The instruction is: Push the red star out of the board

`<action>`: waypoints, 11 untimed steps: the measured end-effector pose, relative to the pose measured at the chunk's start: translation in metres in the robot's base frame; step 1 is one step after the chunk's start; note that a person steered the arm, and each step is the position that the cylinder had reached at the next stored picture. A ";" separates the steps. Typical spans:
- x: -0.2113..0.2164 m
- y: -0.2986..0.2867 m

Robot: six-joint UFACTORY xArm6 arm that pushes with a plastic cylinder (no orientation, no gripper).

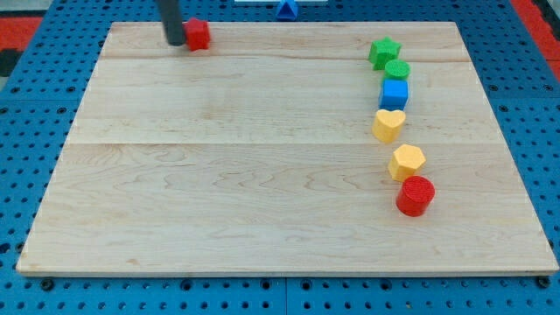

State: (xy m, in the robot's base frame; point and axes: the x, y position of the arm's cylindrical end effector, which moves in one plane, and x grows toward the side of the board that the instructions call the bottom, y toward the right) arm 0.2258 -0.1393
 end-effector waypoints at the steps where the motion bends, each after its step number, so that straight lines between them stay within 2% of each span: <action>1: -0.001 -0.018; 3: -0.033 -0.018; 5: 0.022 0.076; 6: 0.016 0.103; 7: 0.011 0.050; 8: 0.004 0.075; 9: -0.015 0.139; 11: -0.033 0.121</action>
State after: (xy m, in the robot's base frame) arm 0.1932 -0.0180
